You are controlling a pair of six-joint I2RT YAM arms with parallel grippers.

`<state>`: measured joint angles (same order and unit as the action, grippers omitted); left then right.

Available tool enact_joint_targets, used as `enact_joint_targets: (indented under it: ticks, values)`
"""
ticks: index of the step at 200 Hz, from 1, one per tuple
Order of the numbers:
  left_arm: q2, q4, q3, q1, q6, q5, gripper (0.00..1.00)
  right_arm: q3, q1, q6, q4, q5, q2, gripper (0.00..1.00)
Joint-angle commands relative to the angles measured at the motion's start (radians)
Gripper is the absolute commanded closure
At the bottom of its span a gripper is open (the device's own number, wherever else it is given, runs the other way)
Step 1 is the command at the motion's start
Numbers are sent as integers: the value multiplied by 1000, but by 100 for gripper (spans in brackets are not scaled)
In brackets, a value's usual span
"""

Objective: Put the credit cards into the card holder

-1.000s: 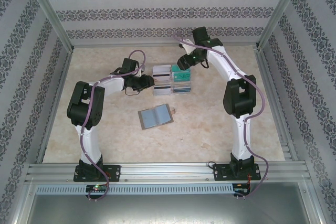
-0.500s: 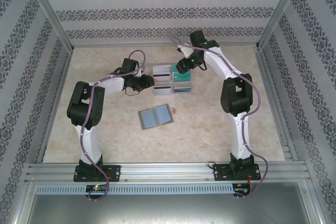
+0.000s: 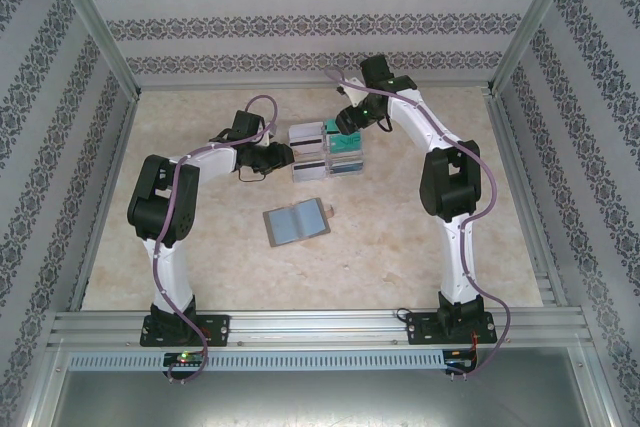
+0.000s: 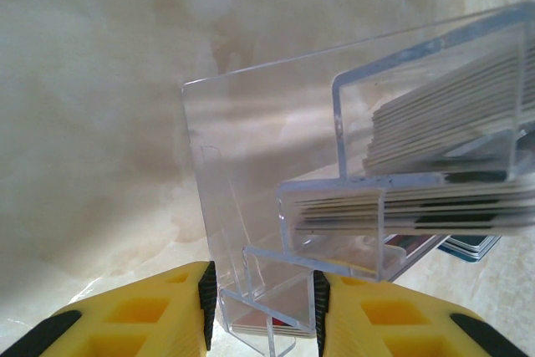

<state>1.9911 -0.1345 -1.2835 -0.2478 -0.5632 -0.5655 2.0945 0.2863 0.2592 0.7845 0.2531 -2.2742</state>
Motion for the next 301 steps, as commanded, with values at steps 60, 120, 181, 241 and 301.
enact_joint_targets:
  ticks: [60, 120, 181, 241, 301]
  values:
    - [14, -66, -19, -6, 29, 7, 63, 21, 1, -17, -25, 57, 25, 62]
    - [17, -67, -23, -6, 29, 7, 62, 12, -12, -23, -25, 86, 40, 81]
    - [14, -70, -22, -7, 30, 9, 63, -3, -17, -17, -22, 118, 65, 92]
    - [13, -72, -17, -5, 34, 11, 63, -11, -27, -17, -11, 141, 55, 91]
    - [11, -83, -29, -4, 40, 12, 63, -37, -47, -33, -43, 186, 91, 99]
